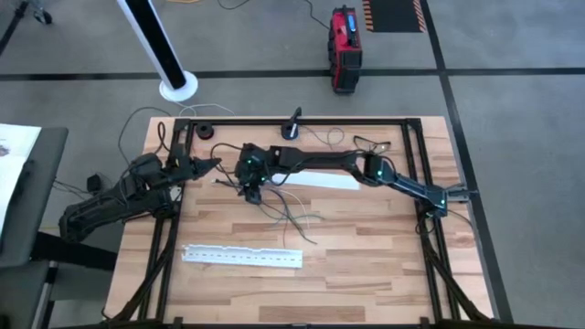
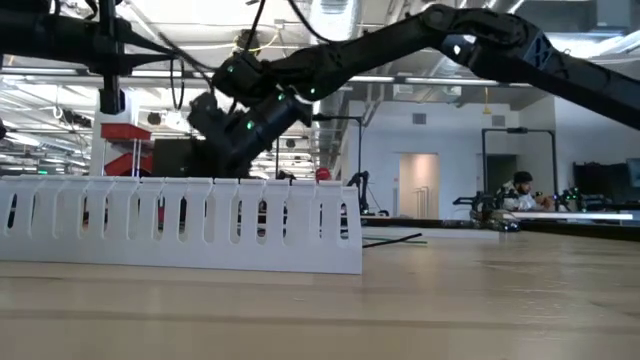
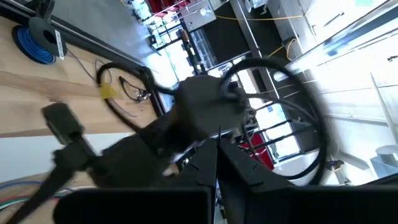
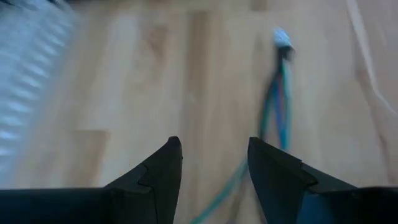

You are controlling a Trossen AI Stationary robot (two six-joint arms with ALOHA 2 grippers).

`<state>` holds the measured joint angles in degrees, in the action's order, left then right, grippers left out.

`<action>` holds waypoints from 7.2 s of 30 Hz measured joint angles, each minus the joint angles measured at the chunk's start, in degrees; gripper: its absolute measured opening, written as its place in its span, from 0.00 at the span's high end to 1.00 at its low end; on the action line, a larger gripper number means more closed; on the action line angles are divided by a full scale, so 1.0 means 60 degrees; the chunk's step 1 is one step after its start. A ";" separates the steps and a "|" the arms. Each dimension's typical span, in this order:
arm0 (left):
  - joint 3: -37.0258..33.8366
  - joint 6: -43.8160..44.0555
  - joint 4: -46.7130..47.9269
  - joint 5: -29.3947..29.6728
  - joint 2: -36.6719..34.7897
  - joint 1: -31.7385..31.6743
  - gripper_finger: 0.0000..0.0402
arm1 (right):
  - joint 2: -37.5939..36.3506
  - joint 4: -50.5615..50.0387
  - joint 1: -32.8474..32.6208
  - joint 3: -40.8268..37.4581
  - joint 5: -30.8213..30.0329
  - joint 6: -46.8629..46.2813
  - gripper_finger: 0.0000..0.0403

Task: Ziptie cables
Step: Wrap the colored cables with the black zip tie

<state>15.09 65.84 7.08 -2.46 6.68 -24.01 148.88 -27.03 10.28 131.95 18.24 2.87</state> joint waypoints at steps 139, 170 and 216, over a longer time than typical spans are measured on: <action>0.0007 -0.0112 0.0206 0.0186 0.0000 0.0000 1.00 | -0.1834 0.0019 -0.0288 -0.4173 -0.0496 -0.1508 0.57; -0.1948 0.0284 -0.1347 0.0107 0.1192 0.0252 1.00 | -0.4646 -0.3151 -0.1031 -0.4224 -0.4164 -0.1647 1.00; -0.0747 -0.0525 -0.7331 -0.0228 0.8444 0.1763 1.00 | -0.4608 -0.1183 -0.1366 -0.5546 -0.3028 -0.0825 1.00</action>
<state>10.61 62.69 -36.91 -3.82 57.34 -13.43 121.23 -34.13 2.09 98.68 0.08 -2.07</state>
